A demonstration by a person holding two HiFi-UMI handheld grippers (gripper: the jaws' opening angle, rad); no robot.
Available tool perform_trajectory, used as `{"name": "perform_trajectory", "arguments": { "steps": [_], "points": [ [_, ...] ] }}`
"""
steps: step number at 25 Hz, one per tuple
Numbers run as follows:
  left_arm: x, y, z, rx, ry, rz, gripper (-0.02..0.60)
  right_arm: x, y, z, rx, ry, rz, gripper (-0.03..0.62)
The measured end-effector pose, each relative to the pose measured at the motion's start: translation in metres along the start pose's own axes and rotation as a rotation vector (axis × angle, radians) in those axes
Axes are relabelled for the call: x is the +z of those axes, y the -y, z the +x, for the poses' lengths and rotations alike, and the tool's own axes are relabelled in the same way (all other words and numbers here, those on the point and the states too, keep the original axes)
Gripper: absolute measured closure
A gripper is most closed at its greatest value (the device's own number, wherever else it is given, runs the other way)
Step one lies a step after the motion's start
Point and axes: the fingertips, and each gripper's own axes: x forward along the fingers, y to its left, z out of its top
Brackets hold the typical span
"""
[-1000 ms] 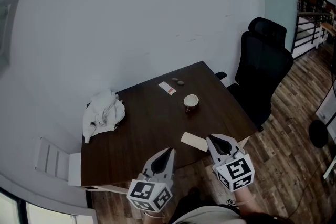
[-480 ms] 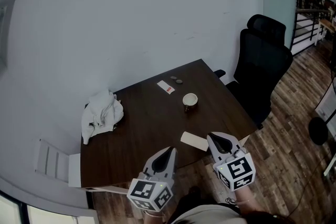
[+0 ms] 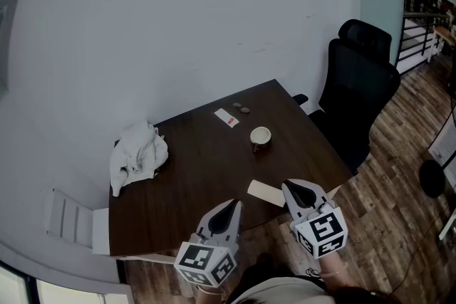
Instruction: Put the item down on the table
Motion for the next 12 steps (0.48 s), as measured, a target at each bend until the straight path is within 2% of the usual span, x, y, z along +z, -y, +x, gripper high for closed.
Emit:
{"name": "perform_trajectory", "arguments": {
  "steps": [12],
  "points": [
    [-0.001, -0.022, 0.004, 0.004, -0.003, -0.017, 0.561, -0.004, 0.000, 0.024, -0.001, -0.016, 0.007, 0.586]
  ]
}}
